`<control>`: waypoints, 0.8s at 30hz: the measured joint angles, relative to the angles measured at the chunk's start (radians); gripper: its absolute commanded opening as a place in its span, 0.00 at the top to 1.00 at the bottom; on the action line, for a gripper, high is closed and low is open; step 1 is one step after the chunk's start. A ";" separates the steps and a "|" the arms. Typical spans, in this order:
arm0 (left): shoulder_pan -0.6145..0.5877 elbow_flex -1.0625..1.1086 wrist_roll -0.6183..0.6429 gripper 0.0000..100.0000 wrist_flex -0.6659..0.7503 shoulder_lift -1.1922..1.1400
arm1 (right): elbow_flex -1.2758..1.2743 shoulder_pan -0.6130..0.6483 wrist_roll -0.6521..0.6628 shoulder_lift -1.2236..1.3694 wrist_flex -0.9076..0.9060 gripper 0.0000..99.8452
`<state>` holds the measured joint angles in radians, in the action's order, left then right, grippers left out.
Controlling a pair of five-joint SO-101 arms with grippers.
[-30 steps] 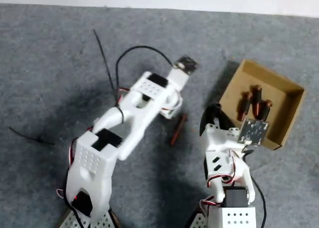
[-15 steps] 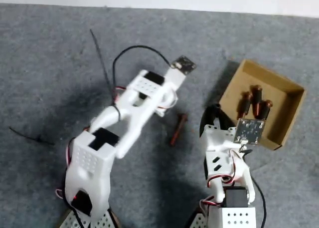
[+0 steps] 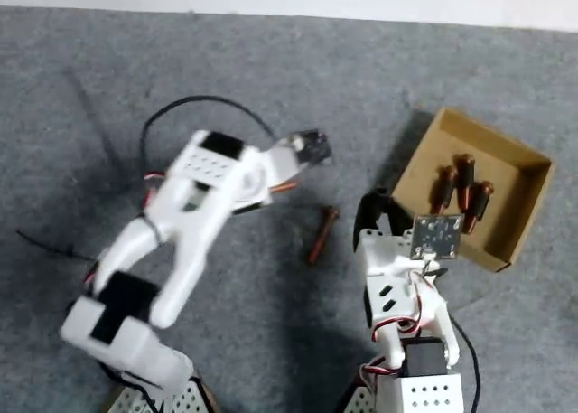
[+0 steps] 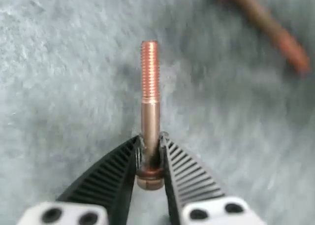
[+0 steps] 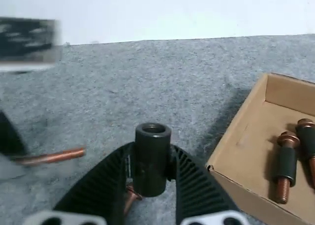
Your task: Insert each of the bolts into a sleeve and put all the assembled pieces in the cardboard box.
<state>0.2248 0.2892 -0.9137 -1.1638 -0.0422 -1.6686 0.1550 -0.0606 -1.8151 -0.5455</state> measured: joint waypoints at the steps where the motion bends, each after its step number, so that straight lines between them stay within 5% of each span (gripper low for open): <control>1: -0.026 0.021 -0.081 1.00 -0.014 0.031 | 0.000 0.000 0.000 0.000 0.000 0.99; 6: -0.204 0.112 -0.420 1.00 -0.127 0.120 | 0.000 0.000 0.000 0.000 0.000 0.99; 15: -0.562 0.126 -0.446 0.99 -0.141 0.126 | 0.000 0.000 0.000 0.000 0.000 0.99; 24: -0.694 0.242 -0.446 0.99 0.052 0.126 | 0.000 0.000 0.000 0.000 0.000 0.99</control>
<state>-0.4687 0.5317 -1.3602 -1.1116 0.0836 -1.6686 0.1550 -0.0606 -1.8151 -0.5455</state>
